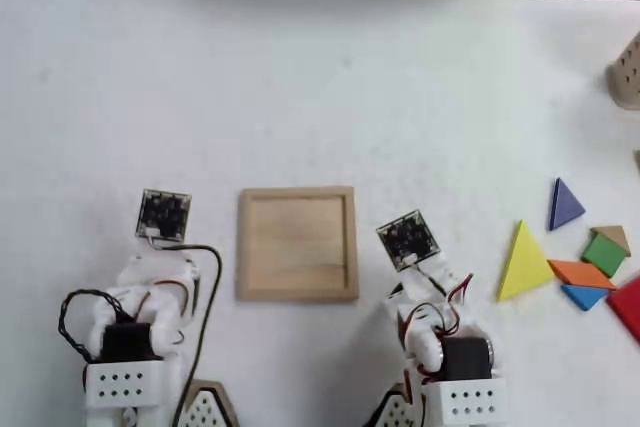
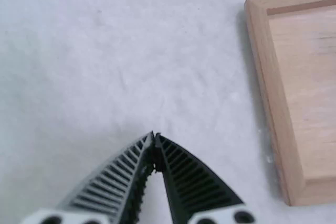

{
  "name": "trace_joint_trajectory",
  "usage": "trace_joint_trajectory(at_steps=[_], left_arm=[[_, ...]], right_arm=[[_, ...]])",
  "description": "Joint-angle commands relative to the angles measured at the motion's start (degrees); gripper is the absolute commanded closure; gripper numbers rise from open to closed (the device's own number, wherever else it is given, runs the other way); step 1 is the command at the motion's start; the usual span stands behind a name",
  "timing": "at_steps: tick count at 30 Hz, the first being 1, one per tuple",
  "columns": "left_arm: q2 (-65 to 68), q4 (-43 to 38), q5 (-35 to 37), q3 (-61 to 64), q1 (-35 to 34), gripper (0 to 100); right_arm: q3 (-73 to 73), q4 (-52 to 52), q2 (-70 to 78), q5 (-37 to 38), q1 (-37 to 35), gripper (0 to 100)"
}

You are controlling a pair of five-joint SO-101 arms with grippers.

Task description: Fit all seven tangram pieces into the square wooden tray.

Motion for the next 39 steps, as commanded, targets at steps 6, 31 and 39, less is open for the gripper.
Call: trace_joint_trajectory(at_steps=[6, 31, 39], left_arm=[[-0.6, 0.6, -1.8, -0.5, 4.3, 98], [7.4, -0.7, -0.6, -41.1, 12.1, 98], [46.5, 1.8, 13.9, -67.8, 24.1, 98]], right_arm=[[0.5, 0.4, -0.5, 0.6, 0.5, 98.1], [-5.8, 3.3, -0.7, 3.3, 22.2, 98.1], [-5.8, 3.3, -0.7, 3.2, 22.2, 98.1]])
